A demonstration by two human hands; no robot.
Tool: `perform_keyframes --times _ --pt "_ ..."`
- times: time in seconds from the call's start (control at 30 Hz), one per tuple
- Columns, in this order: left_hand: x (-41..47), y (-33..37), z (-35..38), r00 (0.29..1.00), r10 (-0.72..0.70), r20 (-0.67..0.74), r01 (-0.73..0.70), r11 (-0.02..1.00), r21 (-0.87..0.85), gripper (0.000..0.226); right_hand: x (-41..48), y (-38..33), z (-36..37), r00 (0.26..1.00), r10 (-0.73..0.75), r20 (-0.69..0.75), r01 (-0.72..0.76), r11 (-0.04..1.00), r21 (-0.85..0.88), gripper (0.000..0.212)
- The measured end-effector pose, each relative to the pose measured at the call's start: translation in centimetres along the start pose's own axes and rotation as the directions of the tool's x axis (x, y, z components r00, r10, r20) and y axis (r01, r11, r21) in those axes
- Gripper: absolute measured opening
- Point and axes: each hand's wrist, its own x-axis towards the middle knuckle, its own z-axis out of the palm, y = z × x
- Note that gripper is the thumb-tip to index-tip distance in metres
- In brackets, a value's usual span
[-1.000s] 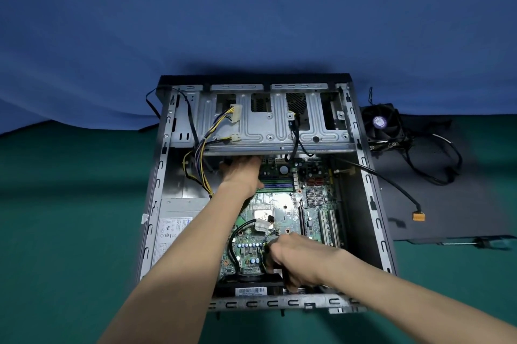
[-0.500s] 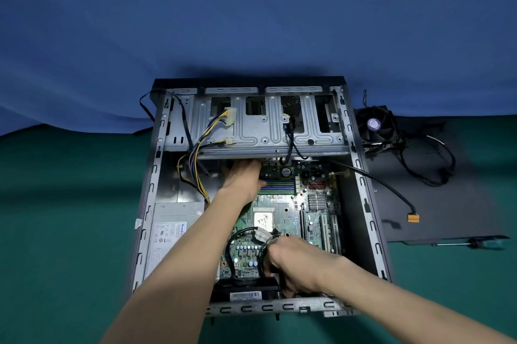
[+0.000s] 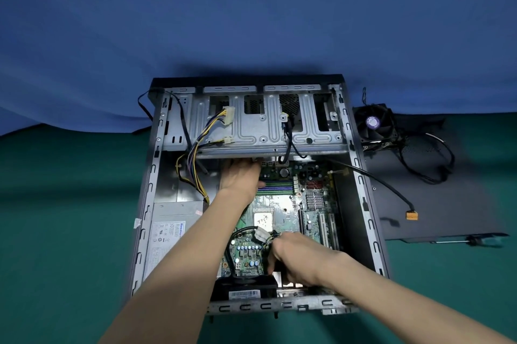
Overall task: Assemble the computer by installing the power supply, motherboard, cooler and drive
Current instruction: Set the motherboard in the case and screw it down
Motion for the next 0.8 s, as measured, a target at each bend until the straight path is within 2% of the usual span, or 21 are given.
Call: perform_keyframes --times 0.13,0.2,0.23,0.27,0.3,0.33,0.4,0.57,0.67,0.7,0.73,0.8 --pt "0.0 0.0 0.1 1.0 0.007 0.011 -0.007 1.0 0.005 0.058 -1.1 0.9 -1.1 0.997 0.06 -0.043 -0.055 0.992 0.113 0.026" --pt "0.0 -0.1 0.2 0.999 0.005 0.035 -0.006 1.0 0.025 0.059 -2.5 1.7 -2.4 0.964 0.101 -0.247 -0.072 0.99 0.121 0.016" --pt "0.0 -0.1 0.1 0.999 0.006 0.049 -0.008 0.999 0.032 0.059 -3.4 2.0 -3.0 0.905 0.088 -0.416 -0.06 0.995 0.081 0.011" --pt "0.0 -0.2 0.1 0.998 0.012 0.061 -0.014 1.0 0.027 0.061 -4.2 2.3 -3.5 0.81 0.034 -0.585 -0.045 0.999 -0.004 0.008" --pt "0.0 -0.2 0.0 0.997 0.021 0.07 -0.021 1.0 0.008 0.062 -5.0 2.5 -4.0 0.718 -0.04 -0.695 -0.054 0.992 -0.113 0.009" --pt "0.0 -0.1 -0.2 0.997 0.027 0.076 -0.025 0.999 -0.021 0.064 -5.5 2.7 -4.2 0.647 -0.108 -0.755 -0.081 0.975 -0.208 0.012" --pt "-0.1 -0.1 -0.4 0.997 0.028 0.077 -0.024 0.998 -0.058 0.066 -5.7 3.9 -4.8 0.59 -0.179 -0.788 -0.098 0.952 -0.29 0.01" --pt "-0.4 0.3 0.1 0.999 0.032 -0.012 -0.032 0.998 0.059 0.061 -4.8 6.2 -5.2 0.575 -0.176 -0.799 -0.124 0.947 -0.297 0.01" --pt "-0.4 0.3 0.1 0.999 0.032 0.031 -0.033 0.999 0.04 0.065 -4.7 5.9 -5.3 0.584 -0.195 -0.788 -0.147 0.929 -0.339 0.012" --pt "-0.6 0.2 -0.1 0.997 0.037 0.068 -0.036 0.999 -0.01 0.067 -4.8 5.5 -5.2 0.623 -0.198 -0.757 -0.166 0.912 -0.376 0.013" --pt "-0.8 0.1 -0.3 0.993 0.038 0.109 -0.03 0.997 -0.076 0.069 -4.8 5.1 -4.9 0.692 -0.193 -0.696 -0.169 0.893 -0.416 0.013" --pt "-1.6 0.0 -0.8 0.986 -0.002 0.165 0.028 0.988 -0.153 0.067 -4.5 3.9 -3.0 0.873 -0.134 -0.469 -0.071 0.916 -0.394 0.009"
